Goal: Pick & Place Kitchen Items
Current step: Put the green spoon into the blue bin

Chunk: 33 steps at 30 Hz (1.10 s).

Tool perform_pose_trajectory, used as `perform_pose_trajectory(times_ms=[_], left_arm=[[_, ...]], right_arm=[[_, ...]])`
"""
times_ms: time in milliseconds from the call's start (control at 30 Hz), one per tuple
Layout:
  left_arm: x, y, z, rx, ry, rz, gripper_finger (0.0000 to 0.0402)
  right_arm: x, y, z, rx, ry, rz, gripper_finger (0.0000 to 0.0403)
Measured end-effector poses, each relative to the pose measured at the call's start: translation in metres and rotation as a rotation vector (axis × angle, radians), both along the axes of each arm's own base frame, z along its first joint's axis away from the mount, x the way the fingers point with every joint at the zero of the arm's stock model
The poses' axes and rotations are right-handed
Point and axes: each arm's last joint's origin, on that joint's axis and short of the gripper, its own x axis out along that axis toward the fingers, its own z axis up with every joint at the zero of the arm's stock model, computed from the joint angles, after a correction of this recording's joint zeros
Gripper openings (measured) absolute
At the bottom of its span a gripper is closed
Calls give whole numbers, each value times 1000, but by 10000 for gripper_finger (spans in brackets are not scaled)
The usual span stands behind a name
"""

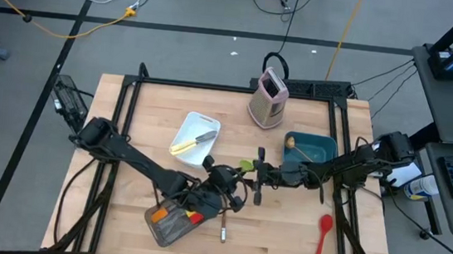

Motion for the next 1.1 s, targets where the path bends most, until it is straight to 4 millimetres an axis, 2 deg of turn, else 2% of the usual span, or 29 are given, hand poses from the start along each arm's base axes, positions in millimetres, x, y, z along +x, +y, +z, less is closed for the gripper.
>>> perform_pose_trajectory(times_ms=[333, 867, 1033, 1100], left_arm=[[-1, -1, -3, 4, 19, -5, 31], [-5, 0, -12, -71, 74, -15, 31], [-5, 1, -13, -83, 79, -17, 49], [-6, 0, -14, -100, 95, -41, 60]], right_arm=[[0, 0, 0, -67, 6, 6, 27], [-1, 0, -7, -131, 78, 14, 26], [-6, -2, -7, -158, 143, 4, 26], [-10, -5, -6, -182, 194, -77, 26]])
